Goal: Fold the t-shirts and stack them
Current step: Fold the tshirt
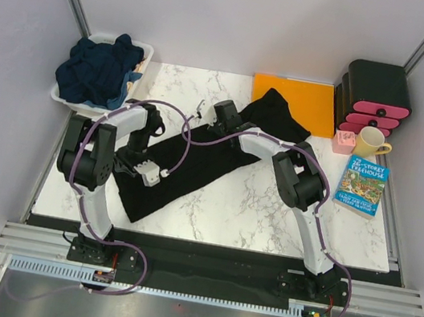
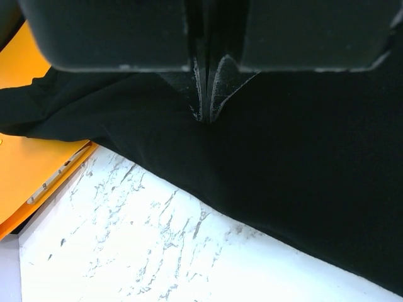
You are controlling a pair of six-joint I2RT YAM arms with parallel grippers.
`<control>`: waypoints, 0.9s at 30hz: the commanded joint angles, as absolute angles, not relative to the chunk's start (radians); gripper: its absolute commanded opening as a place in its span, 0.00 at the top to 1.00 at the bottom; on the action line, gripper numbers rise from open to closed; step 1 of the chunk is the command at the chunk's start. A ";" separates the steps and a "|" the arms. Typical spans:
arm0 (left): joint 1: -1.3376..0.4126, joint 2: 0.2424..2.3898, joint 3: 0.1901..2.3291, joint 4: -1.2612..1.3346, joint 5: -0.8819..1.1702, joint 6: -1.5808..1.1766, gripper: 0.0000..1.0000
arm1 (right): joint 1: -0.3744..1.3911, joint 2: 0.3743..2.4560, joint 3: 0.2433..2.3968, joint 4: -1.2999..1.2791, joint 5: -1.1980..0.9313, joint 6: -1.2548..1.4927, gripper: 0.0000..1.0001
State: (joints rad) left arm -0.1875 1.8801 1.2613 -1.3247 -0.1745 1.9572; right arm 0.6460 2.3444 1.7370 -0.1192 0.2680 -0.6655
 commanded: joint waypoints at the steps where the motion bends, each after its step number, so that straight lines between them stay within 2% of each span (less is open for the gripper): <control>1: -0.189 1.922 1.301 -1.316 -0.190 2.272 0.55 | 0.660 2.358 1.730 -0.114 0.267 -0.663 1.00; 7: -0.170 1.954 1.318 -1.284 -0.209 2.258 0.56 | 0.664 2.358 1.724 -0.112 0.264 -0.672 1.00; 13: -0.152 1.962 1.316 -1.269 -0.230 2.250 0.62 | 0.666 2.358 1.721 -0.109 0.264 -0.675 1.00; 18: -0.143 1.945 1.313 -1.275 -0.249 2.200 0.77 | 0.672 2.361 1.712 -0.104 0.264 -0.687 1.00; 19: -0.140 1.942 1.312 -1.285 -0.253 2.192 0.84 | 0.675 2.364 1.712 -0.103 0.264 -0.692 1.00; 20: -0.137 1.937 1.305 -1.290 -0.268 2.169 0.86 | 0.673 2.365 1.712 -0.103 0.264 -0.699 1.00; 27: -0.120 1.922 1.278 -1.322 -0.317 2.086 0.89 | 0.680 2.385 1.730 -0.100 0.268 -0.719 1.00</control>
State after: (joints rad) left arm -0.1352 1.9537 1.2881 -1.2781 -0.2562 1.9762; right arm 0.6601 2.3512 1.7260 -0.0895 0.2916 -0.7120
